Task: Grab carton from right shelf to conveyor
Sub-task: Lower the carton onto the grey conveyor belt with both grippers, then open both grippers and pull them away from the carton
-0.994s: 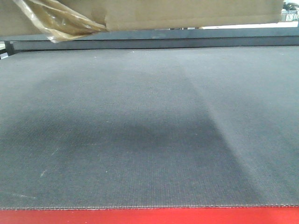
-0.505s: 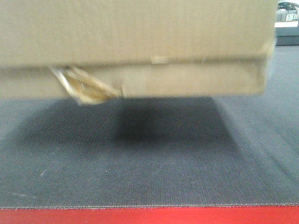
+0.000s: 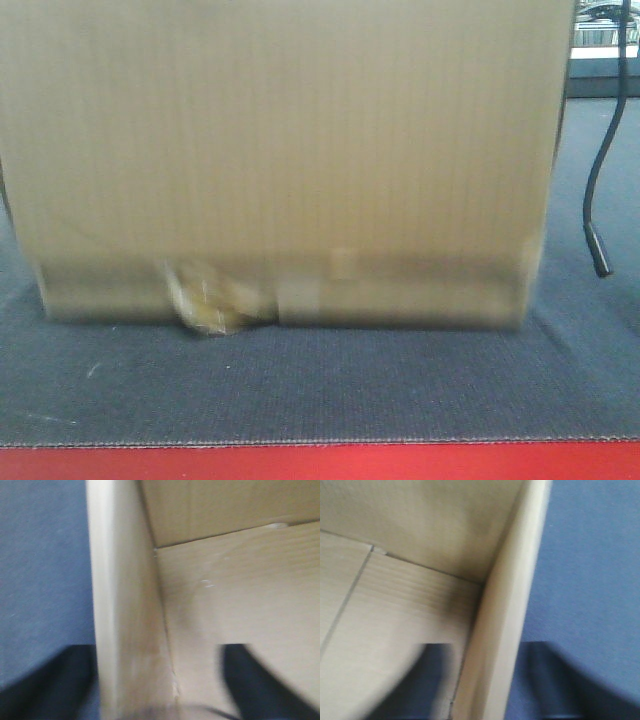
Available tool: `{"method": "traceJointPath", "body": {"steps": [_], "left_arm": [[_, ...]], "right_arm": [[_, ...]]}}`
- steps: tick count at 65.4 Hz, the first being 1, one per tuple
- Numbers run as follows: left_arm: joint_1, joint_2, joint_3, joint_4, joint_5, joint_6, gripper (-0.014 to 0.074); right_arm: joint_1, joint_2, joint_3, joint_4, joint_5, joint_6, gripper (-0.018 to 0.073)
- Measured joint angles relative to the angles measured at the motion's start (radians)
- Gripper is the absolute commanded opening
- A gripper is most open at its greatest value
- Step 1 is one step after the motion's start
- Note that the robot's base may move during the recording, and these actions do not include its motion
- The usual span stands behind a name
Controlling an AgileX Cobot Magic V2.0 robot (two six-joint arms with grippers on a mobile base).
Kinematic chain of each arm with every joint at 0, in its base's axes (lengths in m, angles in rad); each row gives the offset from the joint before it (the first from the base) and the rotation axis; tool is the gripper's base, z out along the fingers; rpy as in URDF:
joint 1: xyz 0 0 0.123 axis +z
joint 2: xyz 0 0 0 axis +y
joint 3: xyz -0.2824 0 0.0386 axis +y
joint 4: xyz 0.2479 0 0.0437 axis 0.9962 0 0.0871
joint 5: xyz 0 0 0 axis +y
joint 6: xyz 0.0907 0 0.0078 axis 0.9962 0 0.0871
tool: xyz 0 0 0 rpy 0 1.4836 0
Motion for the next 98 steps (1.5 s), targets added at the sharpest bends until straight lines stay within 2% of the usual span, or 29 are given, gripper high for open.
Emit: {"method": "traceJointPath", "body": {"steps": [5,23,29,36,39,45,51,56,61,72,84,98], "left_arm": [[-0.002,0.000,0.000,-0.010,-0.002,0.000,0.0580],[-0.002,-0.051,0.000,-0.027,0.031,0.029,0.0581],[-0.002,-0.096,0.000,-0.032,0.053,0.054,0.0574],[0.002,-0.154,0.000,-0.034,0.071,0.071,0.0529],[0.013,-0.184,0.002,-0.038,0.075,0.075,0.0474],[0.050,-0.243,0.021,-0.059,0.075,0.097,0.0328],[0.114,-0.302,0.068,-0.098,0.062,0.126,0.0125],[0.176,-0.359,0.133,-0.135,0.031,0.139,-0.0044],[0.237,-0.426,0.225,-0.159,-0.016,0.147,0.0008],[0.315,-0.571,0.456,-0.169,-0.150,0.150,0.0014],[0.329,-0.736,0.729,-0.173,-0.351,0.150,0.0014],[0.329,-0.960,1.073,-0.186,-0.596,0.150,0.0014]], "right_arm": [[0.000,0.002,0.000,0.002,-0.002,0.002,0.0564],[0.000,-0.070,0.000,0.004,0.000,0.016,0.0536],[0.000,-0.120,0.000,0.004,0.019,0.016,0.0431],[0.000,-0.180,0.000,0.004,0.041,0.018,0.0243],[0.000,-0.204,0.000,0.004,0.050,0.018,0.0149],[0.000,-0.255,0.016,0.004,0.054,0.018,0.0017],[-0.002,-0.307,0.062,-0.001,0.050,0.018,-0.0052],[-0.012,-0.354,0.122,-0.001,0.025,0.032,-0.0056],[-0.043,-0.409,0.226,-0.001,-0.019,0.048,-0.0057],[-0.150,-0.526,0.434,-0.002,-0.116,0.060,-0.0057],[-0.250,-0.662,0.678,-0.006,-0.229,0.064,-0.0057],[-0.265,-0.883,0.973,-0.006,-0.409,0.064,-0.0057]]}}
